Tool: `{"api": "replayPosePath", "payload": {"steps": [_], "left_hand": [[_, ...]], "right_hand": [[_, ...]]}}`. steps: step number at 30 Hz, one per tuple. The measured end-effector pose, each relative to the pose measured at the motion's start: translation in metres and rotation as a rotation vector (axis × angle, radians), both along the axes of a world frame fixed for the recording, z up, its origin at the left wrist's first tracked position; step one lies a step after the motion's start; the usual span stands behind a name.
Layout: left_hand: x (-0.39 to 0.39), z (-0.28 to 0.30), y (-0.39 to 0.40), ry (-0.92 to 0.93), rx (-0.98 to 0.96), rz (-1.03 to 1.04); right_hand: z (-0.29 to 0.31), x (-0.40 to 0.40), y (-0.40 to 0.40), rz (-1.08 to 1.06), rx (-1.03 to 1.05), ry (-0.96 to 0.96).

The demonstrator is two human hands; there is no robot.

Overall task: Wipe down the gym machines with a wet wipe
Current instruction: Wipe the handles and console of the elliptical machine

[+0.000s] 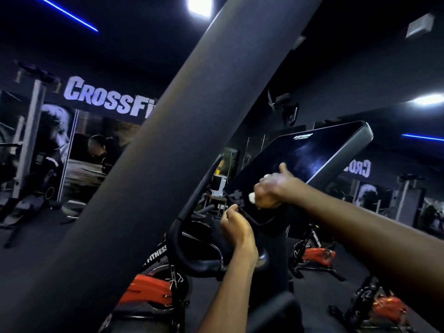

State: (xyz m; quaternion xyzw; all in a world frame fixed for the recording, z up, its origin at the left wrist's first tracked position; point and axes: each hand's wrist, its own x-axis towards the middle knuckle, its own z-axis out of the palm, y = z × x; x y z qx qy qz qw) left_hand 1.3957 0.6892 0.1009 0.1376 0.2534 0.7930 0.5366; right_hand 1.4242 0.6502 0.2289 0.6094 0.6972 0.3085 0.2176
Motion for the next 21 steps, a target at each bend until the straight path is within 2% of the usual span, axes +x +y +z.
{"api": "replayPosePath", "payload": {"steps": [3, 7, 11, 14, 15, 18, 21], "left_hand": [[-0.006, 0.005, -0.014, 0.006, -0.025, -0.022], [-0.006, 0.003, -0.010, -0.023, -0.019, -0.026], [-0.007, 0.004, -0.015, 0.003, -0.005, -0.018], [-0.006, 0.002, -0.013, 0.094, 0.032, 0.002], [-0.006, 0.000, -0.011, 0.179, 0.041, 0.055], [-0.010, 0.004, -0.012, 0.644, 0.115, 0.336], [-0.015, 0.015, -0.018, 0.993, 0.205, 0.273]], "right_hand": [[-0.021, -0.007, 0.002, 0.081, -0.112, 0.006], [-0.001, -0.004, 0.003, 0.108, -0.056, 0.130], [-0.020, -0.013, 0.013, 0.170, -0.092, 0.145], [-0.021, -0.009, 0.013, 0.224, -0.083, 0.223], [-0.017, -0.005, 0.013, 0.245, -0.072, 0.257], [-0.008, 0.004, 0.012, 0.283, -0.062, 0.316], [0.006, 0.014, 0.008, 0.241, -0.046, 0.331]]}}
